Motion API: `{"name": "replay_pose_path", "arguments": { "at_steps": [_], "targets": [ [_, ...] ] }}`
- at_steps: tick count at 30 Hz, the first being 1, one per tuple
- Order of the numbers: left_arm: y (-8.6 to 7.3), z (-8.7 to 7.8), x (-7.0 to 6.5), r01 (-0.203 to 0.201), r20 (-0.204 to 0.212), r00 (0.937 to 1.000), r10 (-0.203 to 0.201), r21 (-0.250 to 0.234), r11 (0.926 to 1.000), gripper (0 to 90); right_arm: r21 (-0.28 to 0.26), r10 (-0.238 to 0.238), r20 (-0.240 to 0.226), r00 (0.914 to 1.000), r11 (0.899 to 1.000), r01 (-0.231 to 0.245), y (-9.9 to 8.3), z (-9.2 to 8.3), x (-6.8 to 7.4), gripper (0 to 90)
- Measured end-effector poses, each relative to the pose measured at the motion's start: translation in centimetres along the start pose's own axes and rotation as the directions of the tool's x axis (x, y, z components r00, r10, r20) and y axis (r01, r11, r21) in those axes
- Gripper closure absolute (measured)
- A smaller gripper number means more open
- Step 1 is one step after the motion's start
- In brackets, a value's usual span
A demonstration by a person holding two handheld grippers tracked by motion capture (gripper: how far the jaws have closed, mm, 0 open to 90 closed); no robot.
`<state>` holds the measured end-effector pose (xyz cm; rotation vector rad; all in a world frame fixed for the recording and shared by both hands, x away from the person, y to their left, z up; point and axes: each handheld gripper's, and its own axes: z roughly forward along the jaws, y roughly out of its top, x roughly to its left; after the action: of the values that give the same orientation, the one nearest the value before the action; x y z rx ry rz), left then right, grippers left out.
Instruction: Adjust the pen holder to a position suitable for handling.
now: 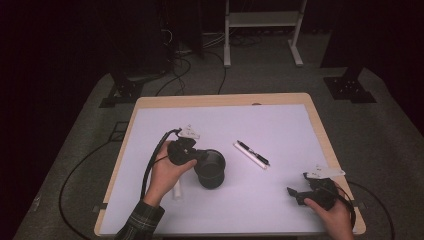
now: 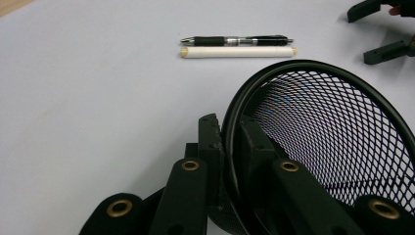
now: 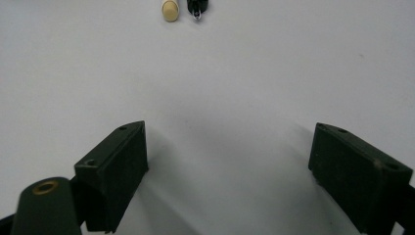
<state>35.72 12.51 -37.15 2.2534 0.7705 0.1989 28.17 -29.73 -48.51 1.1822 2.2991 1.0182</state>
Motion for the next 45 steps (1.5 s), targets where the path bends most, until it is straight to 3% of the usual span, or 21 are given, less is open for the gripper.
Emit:
{"name": "replay_pose_path", "arguments": {
  "at_steps": [13,18,30,45],
  "targets": [
    [-0.1,1.2,-1.6,-0.027,0.066,0.9974,0.026,0.019,0.9995,81.7,0.001,-0.002,0.0,1.0,1.0,0.002,0.0,0.0,0.0,13.5],
    [-0.1,1.9,-2.4,-0.048,0.096,0.9944,0.044,0.038,0.9981,81.7,0.001,-0.002,0.0,1.0,1.0,0.002,0.0,0.0,0.0,13.5],
    [-0.3,3.0,-3.6,-0.054,0.155,0.9869,0.044,0.063,0.9966,81.7,0.001,-0.003,0.0,1.0,1.0,0.003,0.0,0.0,0.0,13.5],
    [-0.3,3.8,-4.2,-0.06,0.177,0.9834,0.041,0.102,0.9929,81.7,0.001,-0.003,0.0,1.0,1.0,0.003,0.0,0.0,0.0,13.5]
  ]
}}
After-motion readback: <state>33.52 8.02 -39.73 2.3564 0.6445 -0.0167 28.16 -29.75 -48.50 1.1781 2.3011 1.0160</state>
